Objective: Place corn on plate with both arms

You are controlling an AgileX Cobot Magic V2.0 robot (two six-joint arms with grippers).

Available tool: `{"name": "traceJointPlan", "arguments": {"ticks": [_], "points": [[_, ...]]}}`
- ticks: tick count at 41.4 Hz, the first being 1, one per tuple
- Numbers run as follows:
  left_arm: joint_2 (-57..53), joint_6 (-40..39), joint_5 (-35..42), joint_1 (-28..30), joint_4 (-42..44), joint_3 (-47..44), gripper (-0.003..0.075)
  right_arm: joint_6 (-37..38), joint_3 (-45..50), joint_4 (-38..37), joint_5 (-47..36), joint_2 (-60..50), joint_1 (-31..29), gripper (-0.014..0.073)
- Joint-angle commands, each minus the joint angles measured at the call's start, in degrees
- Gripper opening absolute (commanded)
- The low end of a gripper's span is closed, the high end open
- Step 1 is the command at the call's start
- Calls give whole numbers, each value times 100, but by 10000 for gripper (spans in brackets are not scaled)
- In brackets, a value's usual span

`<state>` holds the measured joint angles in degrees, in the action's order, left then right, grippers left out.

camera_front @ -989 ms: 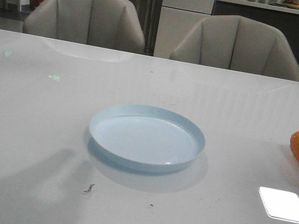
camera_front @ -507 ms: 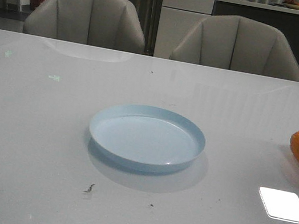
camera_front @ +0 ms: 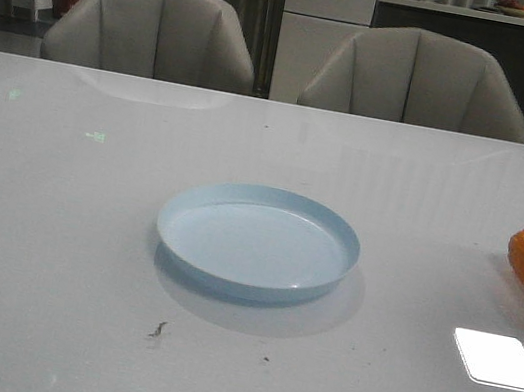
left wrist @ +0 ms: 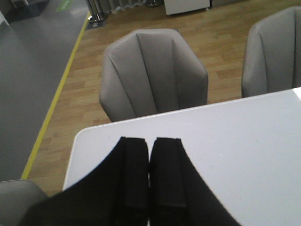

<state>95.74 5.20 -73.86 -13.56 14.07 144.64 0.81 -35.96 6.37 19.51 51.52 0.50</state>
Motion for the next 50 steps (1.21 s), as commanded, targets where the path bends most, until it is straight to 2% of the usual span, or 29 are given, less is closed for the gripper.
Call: {"name": "traceJointPlan", "arguments": {"ticks": [1, 6, 10, 17, 20, 25, 30, 38, 50], "points": [[-615, -47, 184, -3, 294, -587, 94, -26, -181, 18, -387, -28, -14, 487], [-1322, -73, 833, -3, 371, -2273, 94, -26, -181, 18, -387, -28, -14, 487], [-2028, -220, 1877, -3, 132, -3835, 94, -26, -181, 18, -381, -28, -14, 487], [-3388, -997, 3781, -3, 87, -6844, 94, -26, -181, 18, -356, -28, -14, 487], [-3816, -1174, 4189, -3, 50, -7797, 94, -26, -181, 11, -240, -23, -14, 487], [-4357, -1174, 4365, -3, -234, -9017, 94, -26, -181, 11, 52, 85, -14, 489], [-4619, -1174, 4365, -3, -402, -9628, 94, -26, -203, 7, 38, 290, -14, 489], [-4657, -1174, 4342, -3, -391, -9818, 94, -28, -491, -144, 63, 732, -14, 489], [-4577, -1174, 4342, 9, -368, -9818, 94, -28, -1914, -379, 652, 2164, -20, 489]]}}
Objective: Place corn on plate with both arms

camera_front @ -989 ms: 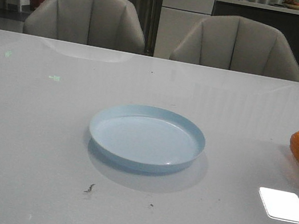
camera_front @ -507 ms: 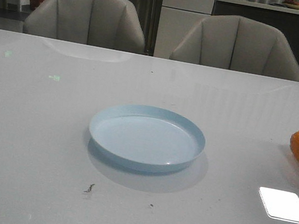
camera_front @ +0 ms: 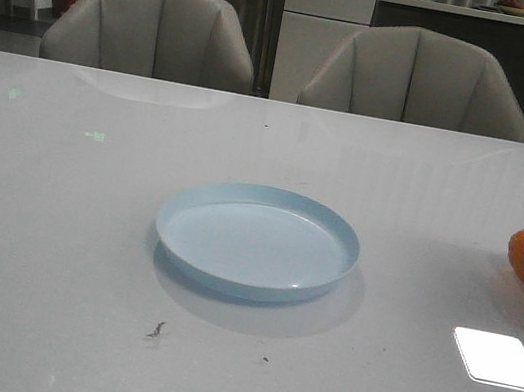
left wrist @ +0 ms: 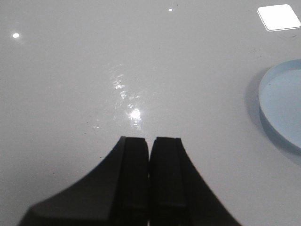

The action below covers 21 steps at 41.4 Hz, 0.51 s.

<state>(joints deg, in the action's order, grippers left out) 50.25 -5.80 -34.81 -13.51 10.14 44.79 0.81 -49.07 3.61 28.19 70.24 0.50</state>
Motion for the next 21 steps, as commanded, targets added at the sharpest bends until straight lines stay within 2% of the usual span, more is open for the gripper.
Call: {"name": "traceJointPlan", "arguments": {"ticks": [1, 12, 21], "points": [[-29, -73, 436, 4, 25, 167, 94, -28, -715, -108, -200, 464, -20, 489], [-29, -73, 426, 4, 81, 167, 94, -28, -1881, -133, 416, 2074, -24, 491], [-29, -73, 405, 4, 181, 167, 94, -28, -2285, -571, 545, 3020, -24, 491]]}}
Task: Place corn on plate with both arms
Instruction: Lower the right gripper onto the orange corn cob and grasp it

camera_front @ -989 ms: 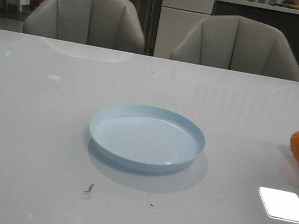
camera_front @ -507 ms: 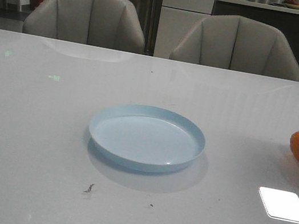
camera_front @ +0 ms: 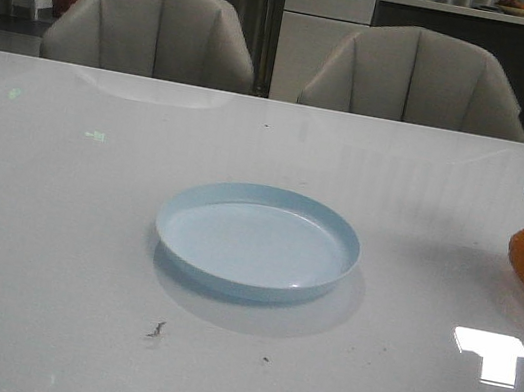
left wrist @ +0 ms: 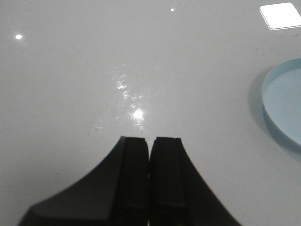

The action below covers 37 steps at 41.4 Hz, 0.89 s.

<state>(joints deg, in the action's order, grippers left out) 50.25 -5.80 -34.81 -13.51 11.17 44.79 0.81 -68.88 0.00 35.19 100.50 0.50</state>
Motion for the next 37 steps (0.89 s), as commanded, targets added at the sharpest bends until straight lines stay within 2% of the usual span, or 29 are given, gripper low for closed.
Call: {"name": "traceJointPlan", "arguments": {"ticks": [1, 27, 37], "points": [[-29, -73, 405, 4, 78, 167, 94, -28, -320, -203, -155, 57, -24, 491], [-29, -73, 405, 4, 222, 167, 94, -28, -326, -208, -245, 786, -24, 481], [-29, -73, 405, 4, 307, 167, 94, -39, -585, -208, -239, 823, 13, 370]]}}
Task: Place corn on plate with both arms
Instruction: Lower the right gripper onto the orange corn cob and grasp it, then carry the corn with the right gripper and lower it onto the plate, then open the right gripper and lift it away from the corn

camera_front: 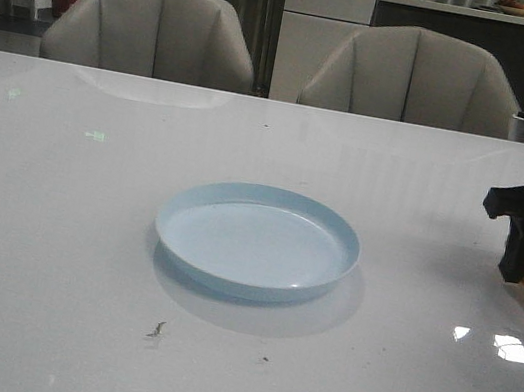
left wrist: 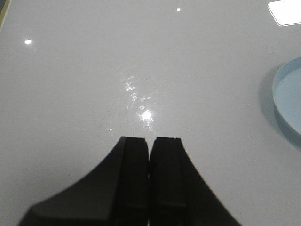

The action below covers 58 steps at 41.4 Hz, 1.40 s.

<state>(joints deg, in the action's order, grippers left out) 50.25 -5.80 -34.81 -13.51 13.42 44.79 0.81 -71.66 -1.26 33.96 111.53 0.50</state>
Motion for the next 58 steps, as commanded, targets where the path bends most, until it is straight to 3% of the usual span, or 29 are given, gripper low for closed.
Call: {"name": "traceJointPlan", "arguments": {"ticks": [1, 13, 29, 36, 48, 58], "points": [[-29, -73, 405, 4, 81, 167, 94, -39, -422, -76, -43, -280, 45, 370], [-29, -73, 463, 4, 81, 167, 94, -399, -1700, -69, 677, -280, 1035, 370], [-29, -73, 453, 4, 81, 167, 94, -394, -1921, -29, 368, -5, 2989, 370], [-29, -73, 442, 4, 81, 167, 94, -348, -1921, 21, 374, 352, 3270, 393], [-29, -73, 320, 4, 81, 167, 94, -179, -1996, 38, 290, 579, 3298, 617], [-29, -73, 320, 4, 81, 167, 94, -202, -2744, -122, 867, 425, 3298, 612]]}}
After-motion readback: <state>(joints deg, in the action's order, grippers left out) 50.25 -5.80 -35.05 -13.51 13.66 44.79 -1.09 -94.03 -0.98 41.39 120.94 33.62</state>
